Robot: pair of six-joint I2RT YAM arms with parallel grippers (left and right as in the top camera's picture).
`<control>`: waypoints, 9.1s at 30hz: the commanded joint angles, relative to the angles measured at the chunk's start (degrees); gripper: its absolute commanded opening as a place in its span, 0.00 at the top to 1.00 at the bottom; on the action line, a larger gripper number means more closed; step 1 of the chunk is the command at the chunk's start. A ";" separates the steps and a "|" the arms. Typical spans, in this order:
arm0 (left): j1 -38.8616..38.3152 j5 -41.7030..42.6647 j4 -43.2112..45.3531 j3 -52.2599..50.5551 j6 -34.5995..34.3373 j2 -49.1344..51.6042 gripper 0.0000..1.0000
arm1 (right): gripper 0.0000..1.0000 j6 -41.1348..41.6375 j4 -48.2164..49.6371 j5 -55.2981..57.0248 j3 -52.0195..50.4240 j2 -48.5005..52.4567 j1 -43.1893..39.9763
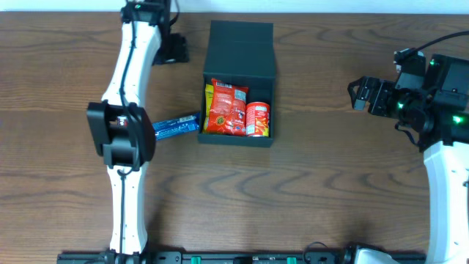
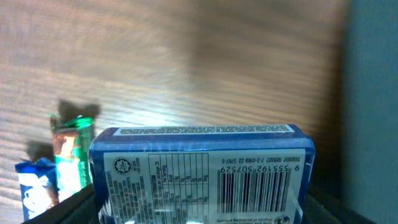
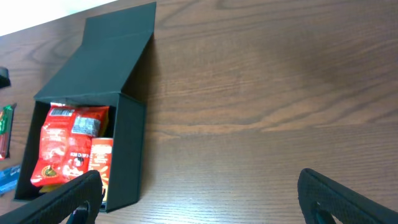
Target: Pack container
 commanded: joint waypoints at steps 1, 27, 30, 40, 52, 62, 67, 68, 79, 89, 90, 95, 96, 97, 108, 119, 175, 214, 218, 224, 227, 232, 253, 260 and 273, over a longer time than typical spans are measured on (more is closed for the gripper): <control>-5.18 0.66 -1.99 4.48 -1.36 0.02 0.32 | 0.01 1.25 0.11 -0.37 -0.33 0.24 -1.95; -24.68 1.95 0.96 -2.60 -13.73 0.66 0.35 | 0.01 1.51 -2.03 -0.42 -0.33 0.24 -10.56; -24.68 0.46 1.77 -3.78 -13.73 0.63 0.34 | 0.01 1.53 -2.27 -0.42 -0.33 0.24 -10.56; -24.68 0.98 2.49 -4.35 -13.70 0.66 0.03 | 0.01 1.55 -2.27 -0.44 -0.33 0.24 -10.56; -24.44 2.97 2.16 -4.31 -10.97 0.63 0.08 | 0.01 1.57 -2.23 -1.11 -0.33 0.24 -10.56; -21.57 -0.59 5.44 -6.62 -13.53 0.68 0.94 | 0.01 1.55 -2.67 -1.92 -0.33 0.24 -10.56; -20.70 -0.15 7.10 -10.88 -14.21 0.68 0.94 | 0.01 1.55 -2.75 -1.90 -0.33 0.24 -10.56; -20.70 0.02 7.82 -11.85 -14.23 0.68 0.94 | 0.01 1.55 -2.73 -1.90 -0.33 0.24 -10.56; -20.87 1.57 12.15 -14.80 -15.26 0.68 0.94 | 0.01 1.55 -2.69 -1.90 -0.33 0.24 -10.56; -21.42 6.97 14.82 -14.80 -14.82 0.68 0.94 | 0.01 1.57 -2.69 -1.92 -0.33 0.24 -10.56; -21.40 6.86 14.82 -14.80 -14.64 0.68 0.94 | 0.01 1.57 -2.73 -1.92 -0.33 0.24 -10.56; -21.03 4.09 13.00 -14.62 -14.60 0.04 0.94 | 0.01 1.57 -2.89 -1.95 -0.33 0.24 -10.56; -20.90 4.07 12.76 -14.40 -14.60 -0.26 0.94 | 0.01 1.57 -2.89 -1.92 -0.33 0.24 -10.56; -20.85 3.87 12.59 -13.99 -14.60 -0.63 0.94 | 0.01 1.57 -2.89 -1.92 -0.33 0.24 -10.56; -21.22 -0.33 8.48 -9.49 -14.62 -1.51 0.94 | 0.01 1.57 -2.84 -1.92 -0.33 0.24 -10.56; -21.35 4.02 6.10 -9.46 -14.62 -2.21 0.95 | 0.01 1.55 -2.67 -1.90 -0.33 0.26 -10.56; -21.16 4.02 3.67 -8.70 -14.53 1.75 0.94 | 0.01 1.09 -2.73 -1.90 -0.33 0.26 -10.56; -16.87 -7.21 -8.48 -11.91 -8.55 -0.44 0.94 | 0.01 1.14 -2.95 -1.95 -0.33 0.26 -10.54; -16.44 -6.84 -8.72 -10.69 -8.57 -1.09 0.94 | 0.01 1.14 -2.93 -1.92 -0.33 0.26 -10.54; -16.28 -6.60 -8.59 -7.34 -8.52 -6.56 0.94 | 0.01 1.11 -2.89 -1.92 -0.33 0.26 -10.54; -15.58 -8.35 -8.11 -7.21 -8.55 -10.56 0.94 | 0.01 1.11 -2.86 -1.92 -0.33 0.26 -10.54; -10.12 -9.11 -9.97 -7.21 -7.23 -17.27 0.94 | 0.01 1.11 -2.86 -1.92 -0.33 0.26 -10.54; 6.14 -5.44 10.10 -56.04 7.82 -42.40 0.94 | 0.01 1.11 -0.94 -1.90 -0.33 0.26 -10.54; 6.25 -4.72 16.65 -66.38 8.46 -42.47 0.94 | 0.01 1.14 -1.03 -1.92 -0.33 0.26 -10.54; 4.79 2.19 18.05 -66.64 -67.36 -42.29 0.87 | 0.01 1.16 -1.73 -3.43 -0.33 0.26 -10.49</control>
